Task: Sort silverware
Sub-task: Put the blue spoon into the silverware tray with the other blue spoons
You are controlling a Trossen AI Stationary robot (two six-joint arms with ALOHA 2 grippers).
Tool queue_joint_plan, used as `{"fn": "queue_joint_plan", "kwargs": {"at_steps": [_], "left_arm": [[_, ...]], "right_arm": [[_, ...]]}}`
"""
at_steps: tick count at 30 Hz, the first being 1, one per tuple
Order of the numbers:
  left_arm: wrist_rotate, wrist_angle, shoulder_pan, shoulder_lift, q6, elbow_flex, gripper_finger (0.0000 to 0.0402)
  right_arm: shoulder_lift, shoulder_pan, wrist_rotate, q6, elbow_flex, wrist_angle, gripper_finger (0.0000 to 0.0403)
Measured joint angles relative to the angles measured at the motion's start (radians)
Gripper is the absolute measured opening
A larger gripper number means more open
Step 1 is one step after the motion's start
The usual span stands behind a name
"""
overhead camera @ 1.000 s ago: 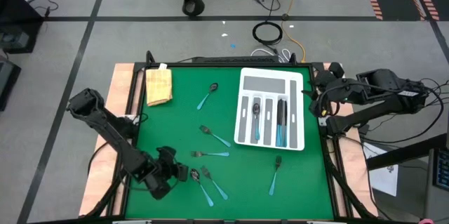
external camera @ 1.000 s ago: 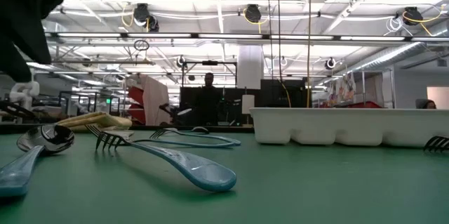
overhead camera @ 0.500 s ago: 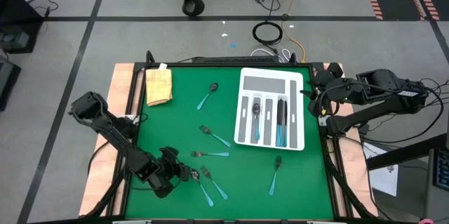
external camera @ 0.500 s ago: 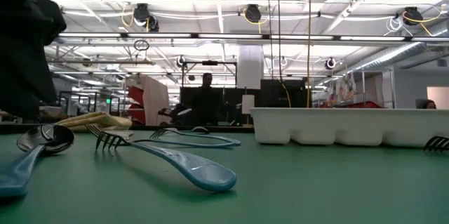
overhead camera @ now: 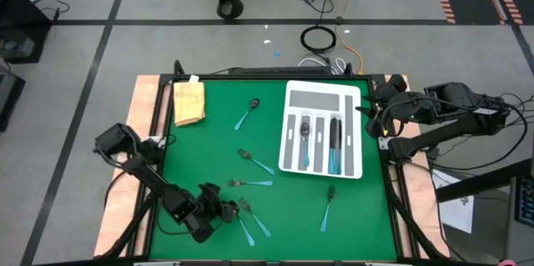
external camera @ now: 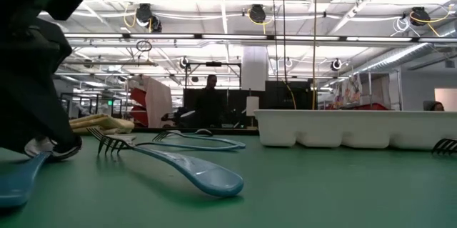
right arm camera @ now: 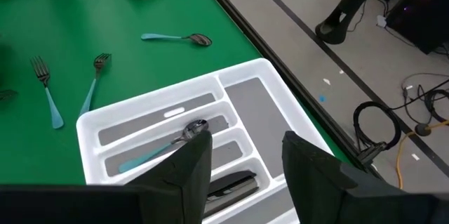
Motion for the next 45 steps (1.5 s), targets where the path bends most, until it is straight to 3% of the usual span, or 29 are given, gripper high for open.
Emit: {"fn": "queue_joint_plan", "kwargs": {"at_steps": [5,14,19,21,25,30,34,37,45], "left_arm": [[0.011,0.033,0.001,0.017,0.043,0.006,0.0013],[-0.008,-0.068,0.025,-0.114,-0.071,0.002,0.0004],[-0.036,-0.173,0.096,-0.282,0.007,0.003,0.0003],[-0.046,-0.215,0.157,-0.347,0.103,0.024,0.0002],[-0.042,-0.216,0.349,-0.438,0.436,0.084,0.0002],[0.125,-0.055,0.638,-0.438,0.906,0.156,0.0001],[0.280,0.077,0.833,-0.369,1.132,0.195,0.0001],[0.401,0.169,0.939,-0.290,1.216,0.238,0.0001],[0.626,0.208,1.054,0.012,1.432,0.494,0.0000]], "right_arm": [[0.000,0.000,0.000,0.000,0.000,0.000,0.0160],[0.000,0.000,0.006,-0.009,0.000,-0.001,0.0160],[0.000,0.000,0.006,-0.030,0.000,-0.001,0.0160],[0.000,0.000,0.006,-0.031,0.000,-0.001,0.0160],[0.000,0.000,0.006,-0.031,0.000,-0.002,0.0160],[0.000,0.000,0.006,-0.047,0.000,-0.007,0.0160],[0.000,0.000,0.007,-0.053,0.000,-0.007,0.0160],[0.000,0.000,0.008,-0.060,0.000,-0.007,0.0160],[0.000,0.000,0.008,-0.073,0.000,-0.007,0.0160]]}}
